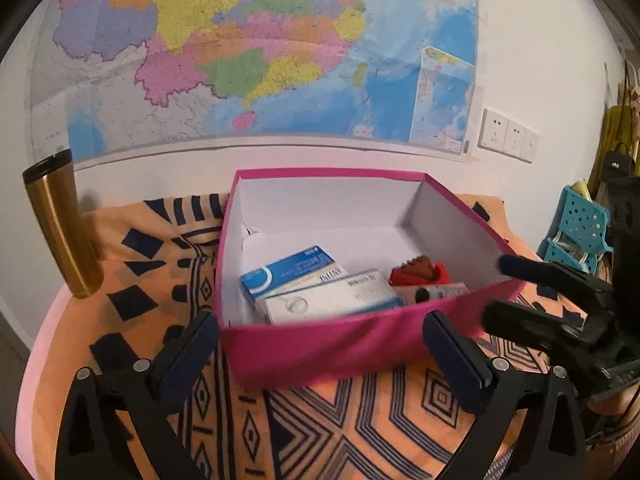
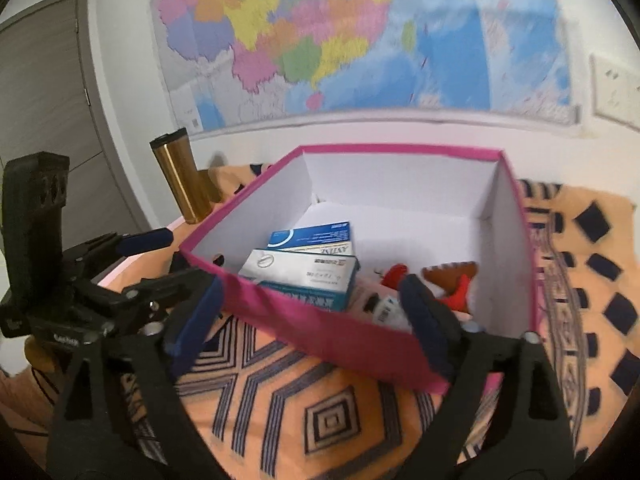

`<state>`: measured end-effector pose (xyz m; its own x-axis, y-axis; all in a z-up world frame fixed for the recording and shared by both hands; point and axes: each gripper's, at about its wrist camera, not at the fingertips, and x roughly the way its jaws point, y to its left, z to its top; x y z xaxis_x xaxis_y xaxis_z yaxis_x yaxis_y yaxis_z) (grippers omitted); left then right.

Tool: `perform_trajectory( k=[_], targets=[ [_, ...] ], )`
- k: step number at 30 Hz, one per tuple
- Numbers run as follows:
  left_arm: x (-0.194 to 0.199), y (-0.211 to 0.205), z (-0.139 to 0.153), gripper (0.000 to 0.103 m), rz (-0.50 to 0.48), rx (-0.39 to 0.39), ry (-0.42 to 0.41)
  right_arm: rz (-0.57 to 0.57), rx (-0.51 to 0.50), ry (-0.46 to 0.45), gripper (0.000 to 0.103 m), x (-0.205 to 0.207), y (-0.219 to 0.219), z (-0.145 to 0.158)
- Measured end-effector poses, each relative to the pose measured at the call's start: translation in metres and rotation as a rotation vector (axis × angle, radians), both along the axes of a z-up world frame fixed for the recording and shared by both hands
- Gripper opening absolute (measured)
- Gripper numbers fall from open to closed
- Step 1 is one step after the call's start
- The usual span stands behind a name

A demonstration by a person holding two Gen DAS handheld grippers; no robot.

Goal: Organize rigid objects

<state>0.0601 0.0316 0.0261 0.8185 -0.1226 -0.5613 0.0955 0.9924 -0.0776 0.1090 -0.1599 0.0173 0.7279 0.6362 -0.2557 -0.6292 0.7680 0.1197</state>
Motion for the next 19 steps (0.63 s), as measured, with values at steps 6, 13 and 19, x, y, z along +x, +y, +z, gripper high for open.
perform_trajectory(
  k=[6, 13, 19],
  targets=[
    [-0.012, -0.002, -0.015, 0.103, 0.041, -0.03, 0.043, -0.079, -0.029, -0.003, 0.103, -0.028, -0.008, -0.025],
    [-0.026, -0.008, -0.027, 0.103, 0.075, 0.007, 0.081, -0.081, -0.03, 0.049, 0.103, -0.035, -0.012, -0.045],
    [-0.032, -0.014, -0.037, 0.103, 0.097, 0.043, 0.105, -0.073, -0.044, 0.045, 0.103, -0.04, -0.009, -0.051]
  ],
)
